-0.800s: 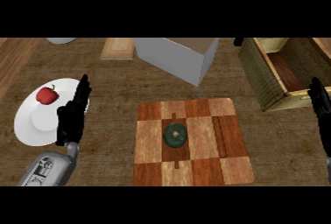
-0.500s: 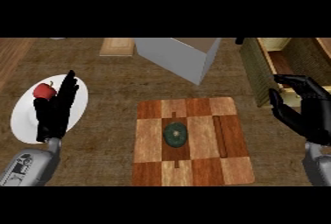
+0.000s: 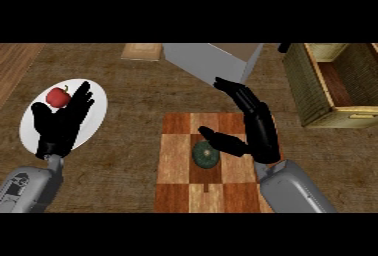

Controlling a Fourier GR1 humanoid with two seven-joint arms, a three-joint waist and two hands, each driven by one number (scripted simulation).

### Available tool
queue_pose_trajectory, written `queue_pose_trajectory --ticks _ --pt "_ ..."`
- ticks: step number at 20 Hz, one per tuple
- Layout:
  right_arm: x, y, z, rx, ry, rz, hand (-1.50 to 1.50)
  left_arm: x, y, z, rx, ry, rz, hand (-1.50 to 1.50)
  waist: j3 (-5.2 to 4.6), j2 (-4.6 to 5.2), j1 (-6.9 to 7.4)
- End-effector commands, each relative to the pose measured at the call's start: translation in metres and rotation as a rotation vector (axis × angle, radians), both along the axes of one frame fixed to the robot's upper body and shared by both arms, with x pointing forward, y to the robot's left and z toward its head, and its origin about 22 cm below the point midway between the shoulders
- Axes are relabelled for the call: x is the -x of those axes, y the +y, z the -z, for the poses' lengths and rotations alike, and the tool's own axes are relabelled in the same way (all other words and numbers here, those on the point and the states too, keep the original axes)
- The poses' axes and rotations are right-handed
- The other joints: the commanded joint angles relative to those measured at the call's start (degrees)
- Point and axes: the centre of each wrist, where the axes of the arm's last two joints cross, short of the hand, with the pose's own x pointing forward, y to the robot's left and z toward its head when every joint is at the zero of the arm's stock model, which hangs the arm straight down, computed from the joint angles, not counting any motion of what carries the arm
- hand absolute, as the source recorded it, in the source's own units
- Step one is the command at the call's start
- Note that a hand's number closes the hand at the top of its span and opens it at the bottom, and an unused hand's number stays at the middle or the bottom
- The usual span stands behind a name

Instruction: Pick the squash from the cutting board and place it in the basket

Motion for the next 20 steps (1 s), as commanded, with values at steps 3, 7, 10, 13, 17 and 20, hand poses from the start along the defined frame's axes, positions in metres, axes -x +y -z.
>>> queue_pose_trajectory --ticks 3,7,10,13,17,20 --pt "0.001 0.096 -0.020 0.036 0.069 0.097 -1.50 0.002 0.018 -0.009 0.008 0.030 0.001 0.00 0.02 -0.64 -1.17" --pt "-0.016 0.110 -0.046 0.196 0.286 0.184 -1.50 -0.003 0.018 -0.005 0.012 0.040 -0.032 0.00 -0.18 -1.03 -3.19" --pt "-0.038 0.098 -0.064 0.379 0.356 0.347 -1.50 0.004 0.027 -0.001 0.016 0.061 -0.053 0.00 -0.40 -2.10 -4.61" --pt "-0.050 0.096 -0.083 0.525 0.442 0.512 -1.50 0.006 0.033 -0.002 0.002 0.050 -0.079 0.00 -0.34 -2.65 -5.43" --pt "-0.039 0.123 -0.158 0.552 0.535 0.584 -1.50 0.009 0.034 0.002 0.002 0.058 -0.072 0.00 0.03 -1.94 -5.15" --pt "-0.032 0.127 -0.163 0.623 0.695 0.494 -1.50 0.010 0.028 0.004 0.016 0.038 -0.085 0.00 0.19 -1.42 -5.14"
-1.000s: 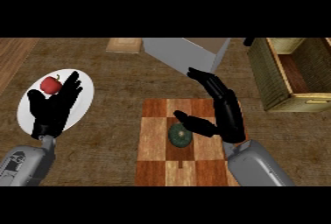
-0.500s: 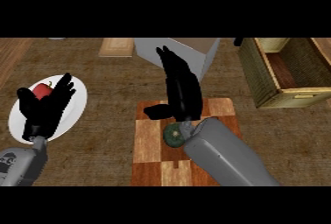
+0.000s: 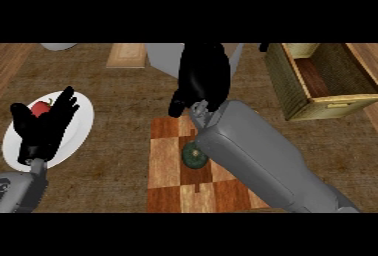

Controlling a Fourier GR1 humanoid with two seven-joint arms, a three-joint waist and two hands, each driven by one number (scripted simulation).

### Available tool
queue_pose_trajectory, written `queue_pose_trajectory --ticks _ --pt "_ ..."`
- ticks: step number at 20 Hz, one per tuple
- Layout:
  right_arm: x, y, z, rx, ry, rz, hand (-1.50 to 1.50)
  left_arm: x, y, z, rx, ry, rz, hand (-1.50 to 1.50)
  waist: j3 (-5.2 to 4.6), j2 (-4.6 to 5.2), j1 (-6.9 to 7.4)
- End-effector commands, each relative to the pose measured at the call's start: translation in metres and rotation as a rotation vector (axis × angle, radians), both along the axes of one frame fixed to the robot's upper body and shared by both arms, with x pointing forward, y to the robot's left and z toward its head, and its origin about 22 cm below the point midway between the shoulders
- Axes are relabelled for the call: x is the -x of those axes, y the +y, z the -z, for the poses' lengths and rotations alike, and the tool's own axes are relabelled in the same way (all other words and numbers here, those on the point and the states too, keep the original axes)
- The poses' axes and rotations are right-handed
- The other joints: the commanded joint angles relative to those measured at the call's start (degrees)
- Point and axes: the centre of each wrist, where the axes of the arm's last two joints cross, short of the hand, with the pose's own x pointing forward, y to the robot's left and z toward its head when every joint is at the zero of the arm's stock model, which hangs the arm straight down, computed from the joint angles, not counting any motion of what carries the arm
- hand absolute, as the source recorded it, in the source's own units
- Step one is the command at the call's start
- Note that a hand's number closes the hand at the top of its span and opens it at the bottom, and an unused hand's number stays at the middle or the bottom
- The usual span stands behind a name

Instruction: Pick the squash from the cutting board and place it in the basket

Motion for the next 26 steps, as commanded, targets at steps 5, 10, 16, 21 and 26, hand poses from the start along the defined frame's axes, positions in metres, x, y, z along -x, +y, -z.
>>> queue_pose_trajectory --ticks 5,10,16,21,26 --pt "0.028 0.003 -0.053 0.040 0.286 0.025 -1.50 0.005 0.011 0.001 0.013 0.001 -0.008 0.00 0.26 0.33 -0.65" --pt "0.053 -0.019 -0.068 -0.069 0.277 -0.026 -1.50 0.017 0.009 0.010 0.016 -0.002 -0.016 0.00 0.29 0.28 -0.97" --pt "0.104 -0.049 -0.051 -0.188 0.122 -0.006 -1.50 0.009 0.007 -0.001 0.005 -0.003 -0.024 0.00 0.35 0.73 -1.01" --pt "0.113 -0.066 0.001 -0.153 0.146 0.000 -1.50 0.012 0.004 0.007 0.011 -0.026 0.018 0.00 0.31 1.45 0.40" --pt "0.128 -0.057 0.047 -0.166 0.081 0.016 -1.50 -0.004 -0.002 -0.019 -0.003 -0.029 0.020 0.00 0.35 1.61 0.93"
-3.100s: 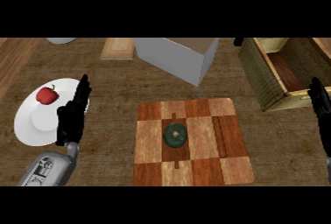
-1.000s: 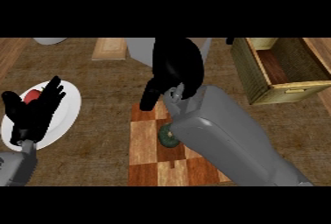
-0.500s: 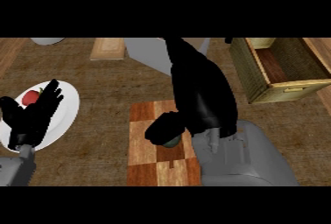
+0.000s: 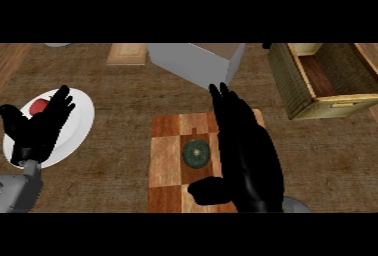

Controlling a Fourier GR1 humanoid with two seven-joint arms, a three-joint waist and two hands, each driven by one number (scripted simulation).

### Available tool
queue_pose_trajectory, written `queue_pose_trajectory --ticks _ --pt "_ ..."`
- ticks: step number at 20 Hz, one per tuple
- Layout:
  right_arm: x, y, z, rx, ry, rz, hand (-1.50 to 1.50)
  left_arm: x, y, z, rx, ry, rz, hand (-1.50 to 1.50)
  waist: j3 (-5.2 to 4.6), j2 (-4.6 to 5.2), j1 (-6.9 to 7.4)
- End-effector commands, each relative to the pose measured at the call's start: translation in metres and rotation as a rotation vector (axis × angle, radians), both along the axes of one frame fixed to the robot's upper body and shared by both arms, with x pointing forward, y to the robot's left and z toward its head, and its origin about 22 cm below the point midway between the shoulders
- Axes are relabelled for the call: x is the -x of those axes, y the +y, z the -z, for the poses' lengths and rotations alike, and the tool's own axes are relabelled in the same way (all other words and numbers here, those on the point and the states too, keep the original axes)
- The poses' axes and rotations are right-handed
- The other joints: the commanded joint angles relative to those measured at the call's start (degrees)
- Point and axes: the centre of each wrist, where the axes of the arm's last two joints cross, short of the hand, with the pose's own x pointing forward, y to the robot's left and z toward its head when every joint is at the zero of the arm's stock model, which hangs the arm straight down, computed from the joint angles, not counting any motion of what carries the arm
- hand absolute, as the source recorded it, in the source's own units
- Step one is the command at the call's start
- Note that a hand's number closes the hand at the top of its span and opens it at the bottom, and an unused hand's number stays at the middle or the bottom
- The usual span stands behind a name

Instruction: Pick the squash from the cutting board and place it in the basket

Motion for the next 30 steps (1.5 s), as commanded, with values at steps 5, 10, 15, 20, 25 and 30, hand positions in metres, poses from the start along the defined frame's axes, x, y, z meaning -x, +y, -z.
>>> queue_pose_trajectory --ticks 5,10,15,20,25,30 --pt "-0.002 0.008 0.077 -0.041 -0.013 0.146 -1.50 -0.004 -0.016 -0.022 0.002 -0.004 0.019 0.00 0.06 0.36 1.29" --pt "-0.014 0.008 0.101 -0.124 -0.064 0.165 -1.50 -0.004 -0.022 -0.002 0.014 -0.016 0.039 0.00 0.02 0.43 1.28" --pt "-0.031 0.016 0.112 -0.045 0.086 0.174 -1.50 -0.012 -0.010 0.008 0.007 -0.005 0.012 0.00 -0.01 0.43 1.07" --pt "-0.017 0.020 0.119 -0.025 0.141 0.163 -1.50 -0.011 -0.012 -0.005 0.012 0.000 0.020 0.00 0.00 0.32 1.01" --pt "-0.036 0.013 0.129 0.005 0.146 0.151 -1.50 0.005 -0.029 -0.008 0.020 -0.013 0.029 0.00 0.01 0.29 1.18" --pt "-0.019 0.013 0.145 -0.058 0.130 0.149 -1.50 -0.015 -0.014 0.001 0.008 0.005 0.024 0.00 0.01 0.36 0.99"
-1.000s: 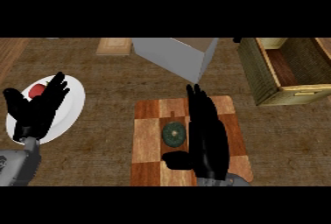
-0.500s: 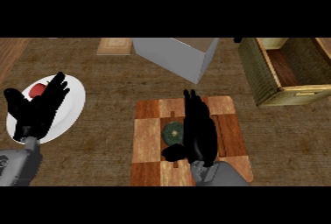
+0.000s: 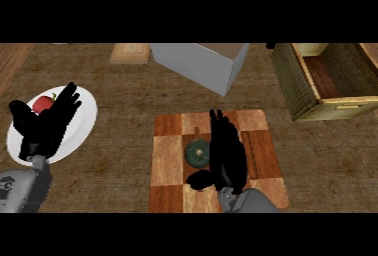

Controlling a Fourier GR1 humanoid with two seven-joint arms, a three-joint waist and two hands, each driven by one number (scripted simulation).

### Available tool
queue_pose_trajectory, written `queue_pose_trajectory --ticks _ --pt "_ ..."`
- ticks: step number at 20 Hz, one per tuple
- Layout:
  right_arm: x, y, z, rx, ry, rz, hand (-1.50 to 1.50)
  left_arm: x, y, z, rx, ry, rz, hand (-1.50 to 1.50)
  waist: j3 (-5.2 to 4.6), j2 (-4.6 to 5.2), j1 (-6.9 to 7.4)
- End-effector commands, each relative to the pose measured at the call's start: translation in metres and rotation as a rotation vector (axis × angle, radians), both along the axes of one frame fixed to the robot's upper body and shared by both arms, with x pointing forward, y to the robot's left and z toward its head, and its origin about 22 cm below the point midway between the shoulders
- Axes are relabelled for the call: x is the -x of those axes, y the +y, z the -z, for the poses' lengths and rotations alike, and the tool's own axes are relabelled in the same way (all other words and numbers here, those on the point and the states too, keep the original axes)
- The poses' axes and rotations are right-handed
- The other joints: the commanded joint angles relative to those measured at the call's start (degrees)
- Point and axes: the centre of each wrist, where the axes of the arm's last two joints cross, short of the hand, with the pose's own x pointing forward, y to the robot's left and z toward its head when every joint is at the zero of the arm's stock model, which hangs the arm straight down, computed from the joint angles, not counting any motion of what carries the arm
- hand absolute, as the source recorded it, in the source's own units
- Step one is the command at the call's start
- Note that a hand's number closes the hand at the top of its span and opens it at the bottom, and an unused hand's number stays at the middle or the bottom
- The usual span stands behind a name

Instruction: Pick the squash from the cutting board and place it in the basket

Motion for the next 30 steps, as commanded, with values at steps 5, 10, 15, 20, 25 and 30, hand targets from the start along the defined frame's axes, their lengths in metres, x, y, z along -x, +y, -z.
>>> queue_pose_trajectory --ticks 5,10,15,20,25,30 --pt "0.006 -0.004 -0.002 -0.067 -0.031 -0.052 -1.50 -0.014 0.001 -0.006 0.024 -0.008 0.005 0.00 0.00 0.02 -0.14" --pt "0.005 0.004 0.037 -0.048 -0.021 -0.070 -1.50 -0.002 -0.005 -0.012 -0.002 -0.015 0.001 0.00 0.01 0.02 0.25" --pt "0.000 0.007 0.011 0.003 0.005 -0.019 -1.50 0.016 -0.024 0.011 0.012 0.001 -0.006 0.00 0.00 -0.04 0.21" --pt "0.008 0.007 0.033 0.042 0.022 -0.026 -1.50 0.010 -0.013 -0.012 0.002 -0.004 -0.017 0.00 0.01 -0.04 0.06" --pt "0.009 0.025 0.047 0.176 0.093 -0.114 1.50 -0.005 -0.007 0.001 0.000 -0.006 0.001 0.00 -0.02 0.11 0.09" --pt "-0.010 0.021 0.048 0.167 0.084 -0.108 1.50 0.012 0.014 0.007 0.018 -0.002 0.015 0.00 0.00 0.02 0.29"
